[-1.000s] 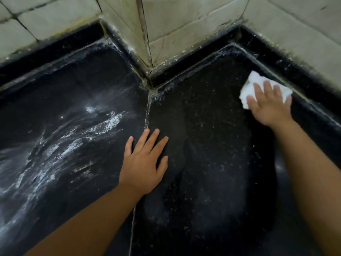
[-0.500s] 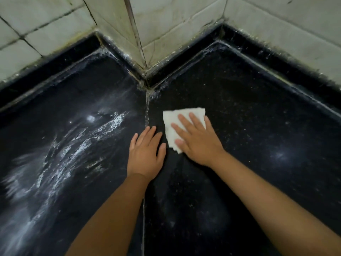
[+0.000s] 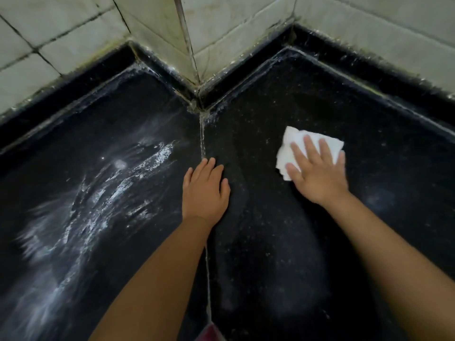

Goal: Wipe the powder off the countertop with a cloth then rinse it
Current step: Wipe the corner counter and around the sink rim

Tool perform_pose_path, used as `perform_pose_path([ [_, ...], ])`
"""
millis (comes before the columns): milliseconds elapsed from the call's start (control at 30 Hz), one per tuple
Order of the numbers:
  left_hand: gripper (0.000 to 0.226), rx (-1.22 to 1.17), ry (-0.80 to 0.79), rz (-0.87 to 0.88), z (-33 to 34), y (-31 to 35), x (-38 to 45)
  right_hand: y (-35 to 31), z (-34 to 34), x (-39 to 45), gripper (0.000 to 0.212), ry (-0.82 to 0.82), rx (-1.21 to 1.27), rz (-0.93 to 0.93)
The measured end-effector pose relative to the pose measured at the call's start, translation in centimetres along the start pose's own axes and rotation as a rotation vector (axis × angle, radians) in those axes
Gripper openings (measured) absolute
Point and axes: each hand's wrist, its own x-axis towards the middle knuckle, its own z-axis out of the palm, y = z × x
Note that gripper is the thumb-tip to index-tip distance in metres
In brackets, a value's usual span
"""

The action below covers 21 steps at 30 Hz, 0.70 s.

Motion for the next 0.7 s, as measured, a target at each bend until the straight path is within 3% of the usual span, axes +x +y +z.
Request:
perform_pose_path([
  [167,0.044,-0.035,-0.092,0.000,-0.9,-0.1,0.3,-7.8,2.4,-2.5,0.054,-0.025,-0.059,-0.227],
  [267,0.046,-0.040,-0.236,0.023,-2.7,-0.5,0.6,-9.3,5.0,-7.6,0.072,0.064,-0.050,-0.357],
  [500,0.045,0.061,-0.188,0.140,-5.9,-4.3,-6.1,-3.5,9.5,-19.7,0.050,0.036,-0.144,-0.464],
  [600,0.056,0.113,-0.169,0.208,-5.9,-7.9,-10.5,-0.9,7.8,-19.5,0.051,0.036,-0.190,-0.312],
  [700,0.049,0.223,-0.107,0.263,-5.2,-11.3,-14.4,-2.8,5.1,-15.3,0.055,0.039,-0.157,-0.045],
])
